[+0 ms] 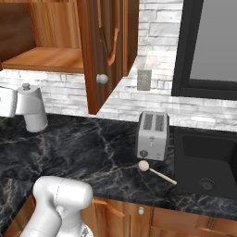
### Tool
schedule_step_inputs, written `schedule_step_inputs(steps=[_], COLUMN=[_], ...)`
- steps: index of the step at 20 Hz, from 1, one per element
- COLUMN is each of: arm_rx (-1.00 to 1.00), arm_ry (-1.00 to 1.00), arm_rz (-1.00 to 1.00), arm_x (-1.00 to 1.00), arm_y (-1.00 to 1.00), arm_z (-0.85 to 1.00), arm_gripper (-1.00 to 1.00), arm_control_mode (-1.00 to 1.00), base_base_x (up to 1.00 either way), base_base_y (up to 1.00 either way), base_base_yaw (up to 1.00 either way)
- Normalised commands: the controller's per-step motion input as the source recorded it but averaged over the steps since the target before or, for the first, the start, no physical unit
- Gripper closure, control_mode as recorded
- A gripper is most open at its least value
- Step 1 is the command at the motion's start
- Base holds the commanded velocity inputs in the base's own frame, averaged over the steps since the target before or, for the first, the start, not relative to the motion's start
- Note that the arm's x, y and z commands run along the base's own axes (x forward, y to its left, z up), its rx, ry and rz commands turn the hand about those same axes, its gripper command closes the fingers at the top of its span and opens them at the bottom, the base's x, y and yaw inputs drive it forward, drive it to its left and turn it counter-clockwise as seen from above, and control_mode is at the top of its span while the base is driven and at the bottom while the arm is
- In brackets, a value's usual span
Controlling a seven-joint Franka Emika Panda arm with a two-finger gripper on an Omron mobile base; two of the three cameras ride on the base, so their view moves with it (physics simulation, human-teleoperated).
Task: Locate and retrieve the dish brush and bar soap from the cabinet. Place them next to the sink.
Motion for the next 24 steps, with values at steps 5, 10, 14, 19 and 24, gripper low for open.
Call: schedule_step_inputs(steps=[5,10,14,19,24], arm_rx=[0.05,0.0,-0.05,-0.02,0.0], arm_ry=[0.05,-0.02,-0.06,-0.05,-0.03], arm_rz=[0.0,0.0,0.0,0.0,0.0], arm_x=[0.25,0.17,0.11,0.31,0.35], arm_y=[-0.1,-0.03,0.08,0.0,-0.01], arm_z=[0.08,0.23,0.12,0.23,0.28], arm_gripper=[-1.0,-1.0,-1.0,-1.0,-1.0], arm_control_mode=[-1.0,-1.0,-1.0,-1.0,-1.0], base_base_x=[0.0,0.0,0.0,0.0,0.0], base_base_y=[0.0,0.0,0.0,0.0,0.0], base_base_yaw=[0.0,0.0,0.0,0.0,0.0])
